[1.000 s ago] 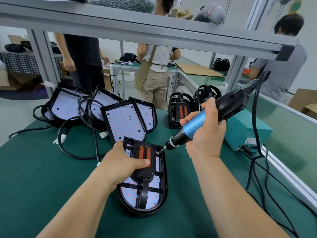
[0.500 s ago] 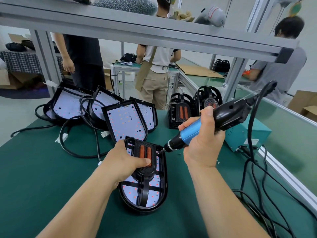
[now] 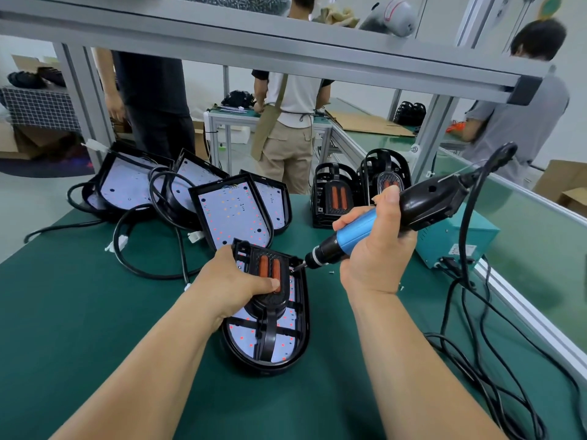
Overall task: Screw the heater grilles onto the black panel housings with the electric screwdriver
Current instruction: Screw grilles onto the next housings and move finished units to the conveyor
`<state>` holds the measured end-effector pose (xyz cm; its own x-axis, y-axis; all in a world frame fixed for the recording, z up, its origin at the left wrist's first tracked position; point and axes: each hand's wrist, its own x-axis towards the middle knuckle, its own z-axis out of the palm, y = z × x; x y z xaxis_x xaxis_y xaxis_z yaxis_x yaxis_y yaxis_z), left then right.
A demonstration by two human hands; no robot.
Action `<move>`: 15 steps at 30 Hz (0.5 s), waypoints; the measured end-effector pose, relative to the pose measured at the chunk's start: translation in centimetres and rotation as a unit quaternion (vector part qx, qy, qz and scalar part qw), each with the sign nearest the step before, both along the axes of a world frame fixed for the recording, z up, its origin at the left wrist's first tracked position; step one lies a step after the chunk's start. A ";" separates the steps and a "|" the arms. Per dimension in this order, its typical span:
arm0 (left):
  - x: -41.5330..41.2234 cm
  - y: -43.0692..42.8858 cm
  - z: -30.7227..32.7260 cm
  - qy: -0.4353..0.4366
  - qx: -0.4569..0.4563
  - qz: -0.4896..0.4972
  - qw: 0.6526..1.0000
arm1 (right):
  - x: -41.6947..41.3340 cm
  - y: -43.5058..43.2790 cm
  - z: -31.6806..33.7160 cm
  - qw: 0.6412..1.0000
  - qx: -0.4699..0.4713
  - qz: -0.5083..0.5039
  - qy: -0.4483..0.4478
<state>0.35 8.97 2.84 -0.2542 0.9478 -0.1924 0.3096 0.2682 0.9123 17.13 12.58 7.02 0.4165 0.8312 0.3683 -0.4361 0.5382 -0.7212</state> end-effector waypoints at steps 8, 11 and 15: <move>0.1 0.2 0.0 0.005 0.003 -0.006 1.000 | 0.1 0.3 -0.2 1.000 0.003 0.001 -0.003; 0.1 0.2 0.0 0.004 0.003 -0.006 1.000 | 0.1 0.4 -0.1 1.000 0.001 0.002 -0.003; 0.0 0.2 -0.1 0.003 0.003 -0.002 1.000 | 0.1 0.6 -0.2 1.000 -0.002 0.004 0.004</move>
<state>0.37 9.17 2.74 -0.2505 0.9502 -0.1852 0.3159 0.2611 0.9122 17.19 13.19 6.82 0.4132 0.8356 0.3619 -0.4464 0.5323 -0.7193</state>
